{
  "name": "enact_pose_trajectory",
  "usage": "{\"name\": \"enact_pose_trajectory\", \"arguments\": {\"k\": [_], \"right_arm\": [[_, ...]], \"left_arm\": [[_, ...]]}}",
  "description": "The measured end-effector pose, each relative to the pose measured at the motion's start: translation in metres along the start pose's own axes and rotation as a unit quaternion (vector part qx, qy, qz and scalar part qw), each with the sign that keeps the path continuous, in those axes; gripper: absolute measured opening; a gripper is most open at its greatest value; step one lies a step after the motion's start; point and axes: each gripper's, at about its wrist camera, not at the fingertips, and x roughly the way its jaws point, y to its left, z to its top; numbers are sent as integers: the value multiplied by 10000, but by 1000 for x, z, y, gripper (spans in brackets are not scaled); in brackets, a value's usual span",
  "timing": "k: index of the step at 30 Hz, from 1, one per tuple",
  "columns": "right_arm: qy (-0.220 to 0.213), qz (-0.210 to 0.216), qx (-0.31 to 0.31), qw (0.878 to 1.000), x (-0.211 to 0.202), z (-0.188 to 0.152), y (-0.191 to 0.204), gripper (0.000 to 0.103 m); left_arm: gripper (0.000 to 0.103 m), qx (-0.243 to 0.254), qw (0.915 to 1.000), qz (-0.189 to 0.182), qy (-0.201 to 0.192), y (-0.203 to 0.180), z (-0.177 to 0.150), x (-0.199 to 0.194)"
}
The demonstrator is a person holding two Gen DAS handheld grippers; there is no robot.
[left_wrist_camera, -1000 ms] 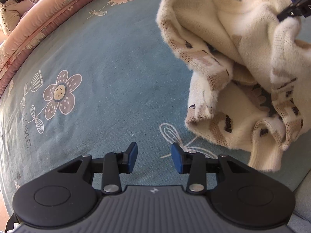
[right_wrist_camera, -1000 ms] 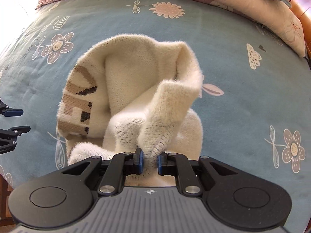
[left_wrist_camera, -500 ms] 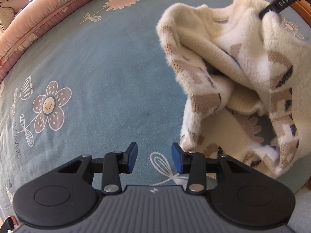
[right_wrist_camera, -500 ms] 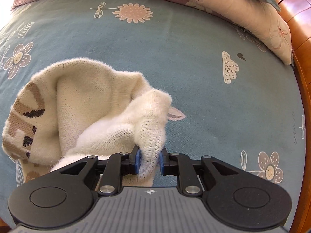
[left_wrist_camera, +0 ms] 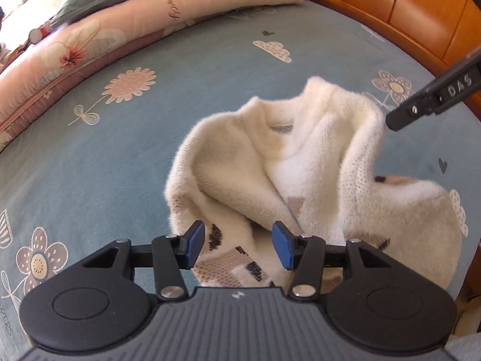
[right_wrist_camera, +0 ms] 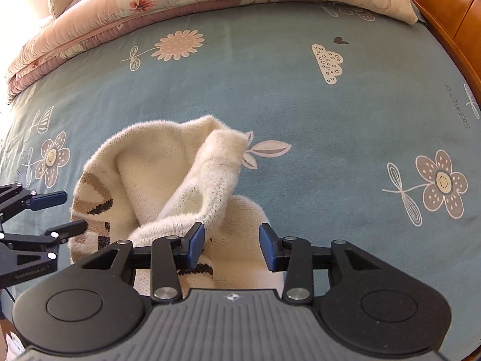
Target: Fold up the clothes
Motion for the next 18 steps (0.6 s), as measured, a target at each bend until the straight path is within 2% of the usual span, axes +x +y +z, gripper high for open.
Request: {"name": "enact_pose_trajectory", "arguments": {"k": [3,5,7,10,14,18], "right_arm": [[86,131,97,9998,-3,-5,-3,45],[166,182,114,9996,-6,-8,-4,46],[240,171,67,9995,-9,-13,-5,47],[340,108,-33,9994,-12,-21,-9,49],[428,226,228,9986,-15,-29,-20,49],[409,437,546,9967,-18,-30,-26,54]], "left_arm": [[46,472,9981,-168,352,-32,-3,36],[46,740,9958,-389,373,-51,-4,45],[44,902,9942,-555,191,-68,-2,39],[43,888,9945,-558,-39,-82,1,22],[43,713,9927,-899,-375,-84,7,0],[43,991,9876,-1111,-502,-99,13,1]]}}
